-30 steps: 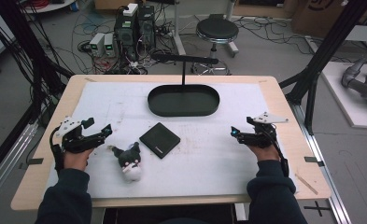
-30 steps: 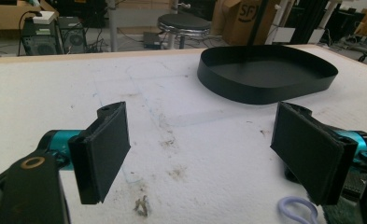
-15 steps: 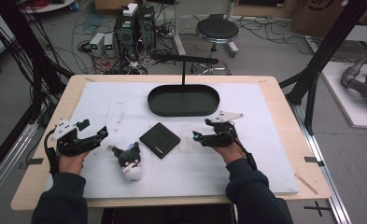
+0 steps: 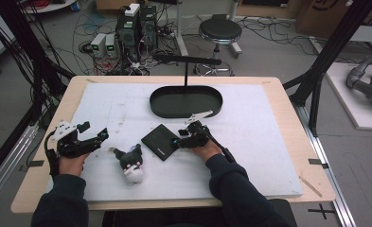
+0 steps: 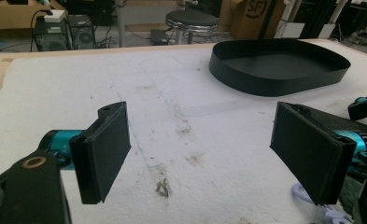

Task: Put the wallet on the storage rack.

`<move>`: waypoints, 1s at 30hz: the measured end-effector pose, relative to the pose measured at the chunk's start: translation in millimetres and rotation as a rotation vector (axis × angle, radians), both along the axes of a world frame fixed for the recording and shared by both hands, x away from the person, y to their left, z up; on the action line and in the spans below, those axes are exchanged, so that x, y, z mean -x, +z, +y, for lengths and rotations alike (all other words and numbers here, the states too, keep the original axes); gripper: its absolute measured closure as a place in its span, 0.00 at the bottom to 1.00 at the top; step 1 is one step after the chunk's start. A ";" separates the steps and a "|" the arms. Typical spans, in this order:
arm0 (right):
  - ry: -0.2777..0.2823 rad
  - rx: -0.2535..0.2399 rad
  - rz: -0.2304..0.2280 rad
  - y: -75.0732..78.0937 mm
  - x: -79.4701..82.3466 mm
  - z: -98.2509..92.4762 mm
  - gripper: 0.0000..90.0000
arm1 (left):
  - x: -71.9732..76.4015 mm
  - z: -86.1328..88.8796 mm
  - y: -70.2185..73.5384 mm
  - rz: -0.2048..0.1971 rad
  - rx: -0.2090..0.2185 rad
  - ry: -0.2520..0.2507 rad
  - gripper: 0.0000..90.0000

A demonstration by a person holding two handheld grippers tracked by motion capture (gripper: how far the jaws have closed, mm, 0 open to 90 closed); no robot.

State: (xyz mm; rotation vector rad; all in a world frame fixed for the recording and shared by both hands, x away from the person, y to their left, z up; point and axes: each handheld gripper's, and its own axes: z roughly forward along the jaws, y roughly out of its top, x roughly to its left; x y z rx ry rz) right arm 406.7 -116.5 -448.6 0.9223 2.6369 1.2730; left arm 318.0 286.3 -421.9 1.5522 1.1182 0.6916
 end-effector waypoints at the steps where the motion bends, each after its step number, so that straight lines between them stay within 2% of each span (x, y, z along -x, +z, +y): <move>1: 0.013 -0.005 0.013 -0.3 -1.7 -0.1 0.58 | -0.2 -0.6 0.2 -0.001 0.000 -0.005 0.22; 5: 0.041 -0.033 0.059 -1.4 -3.7 -1.6 0.69 | -1.3 -2.9 0.5 0.001 0.000 -0.011 0.22; 7: 0.037 -0.032 0.062 -1.2 -3.4 -1.4 0.70 | -1.4 -3.3 0.6 0.001 -0.001 -0.012 0.22; 9: 0.032 -0.037 0.066 -0.9 -3.7 -1.9 0.76 | -1.9 -3.9 0.6 0.000 0.000 -0.012 0.22; 11: 0.017 -0.024 0.031 2.8 -1.8 -2.5 0.90 | -2.3 -3.4 0.4 0.001 0.005 -0.011 0.22; 12: 0.014 -0.018 0.014 5.5 -0.9 -2.9 0.93 | -2.4 -2.9 0.4 0.001 0.006 -0.011 0.22; 15: 0.021 -0.008 -0.006 10.4 2.6 -3.7 0.95 | -1.9 -1.7 0.2 0.003 0.010 -0.005 0.22; 18: 0.016 -0.004 -0.048 18.8 6.5 -8.2 0.96 | -0.8 -0.6 0.4 0.001 0.013 -0.001 0.22; 21: -0.001 -0.008 -0.088 31.5 10.9 -20.1 0.97 | 0.6 0.7 0.5 0.000 0.017 0.001 0.22; 24: -0.023 0.030 -0.144 45.2 15.6 -37.5 0.97 | 1.3 1.9 0.3 0.002 0.019 0.005 0.22; 30: -0.122 0.023 -0.188 65.7 21.1 -90.8 0.99 | 1.5 1.8 0.5 0.001 0.023 0.007 0.22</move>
